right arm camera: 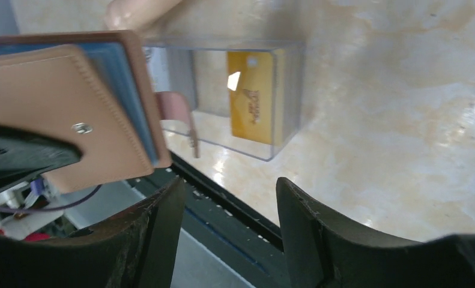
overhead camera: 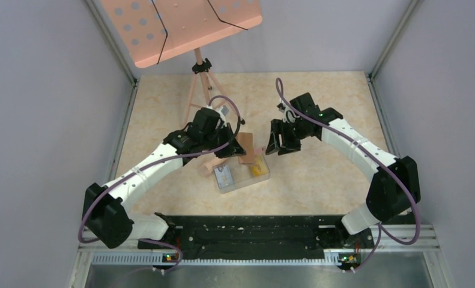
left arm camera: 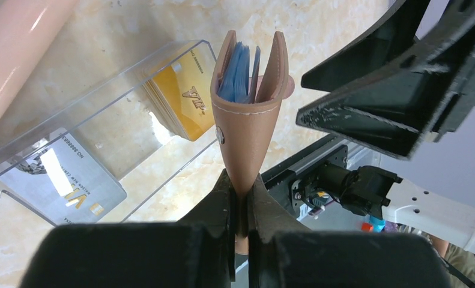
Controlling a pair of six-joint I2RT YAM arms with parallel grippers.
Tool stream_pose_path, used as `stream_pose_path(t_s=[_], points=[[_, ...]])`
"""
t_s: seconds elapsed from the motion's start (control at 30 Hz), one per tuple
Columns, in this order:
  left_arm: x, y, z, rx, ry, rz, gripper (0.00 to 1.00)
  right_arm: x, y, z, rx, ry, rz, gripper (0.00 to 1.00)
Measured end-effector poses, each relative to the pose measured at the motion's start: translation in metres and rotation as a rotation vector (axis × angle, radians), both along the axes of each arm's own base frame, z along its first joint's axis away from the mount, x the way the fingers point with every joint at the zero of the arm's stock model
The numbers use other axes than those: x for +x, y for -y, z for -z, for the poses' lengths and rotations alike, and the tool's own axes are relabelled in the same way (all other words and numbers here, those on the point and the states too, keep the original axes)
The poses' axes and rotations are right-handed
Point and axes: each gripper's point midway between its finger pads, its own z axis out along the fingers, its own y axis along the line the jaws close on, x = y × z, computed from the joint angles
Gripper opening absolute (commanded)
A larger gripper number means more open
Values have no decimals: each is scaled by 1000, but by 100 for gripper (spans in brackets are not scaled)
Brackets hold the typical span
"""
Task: Put the credit cards into the card holder
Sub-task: Open the card holder.
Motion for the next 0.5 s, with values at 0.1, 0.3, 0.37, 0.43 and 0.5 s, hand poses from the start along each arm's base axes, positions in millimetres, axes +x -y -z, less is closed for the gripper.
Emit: stream_pose_path(t_s=[0.1, 0.3, 0.37, 0.43, 0.5], points=[[-1, 1, -1, -14, 4, 6, 0, -4, -14, -16, 102, 10, -38, 58], [-2, 4, -7, -41, 21, 19, 0, -7, -32, -26, 223, 3, -80, 52], [-3, 4, -10, -52, 31, 23, 0, -7, -34, -24, 231, -7, -78, 45], [-5, 3, -13, -63, 44, 26, 0, -4, -36, -23, 238, -4, -77, 38], [-6, 3, -16, -74, 58, 27, 0, 0, -39, -21, 245, -2, -75, 38]])
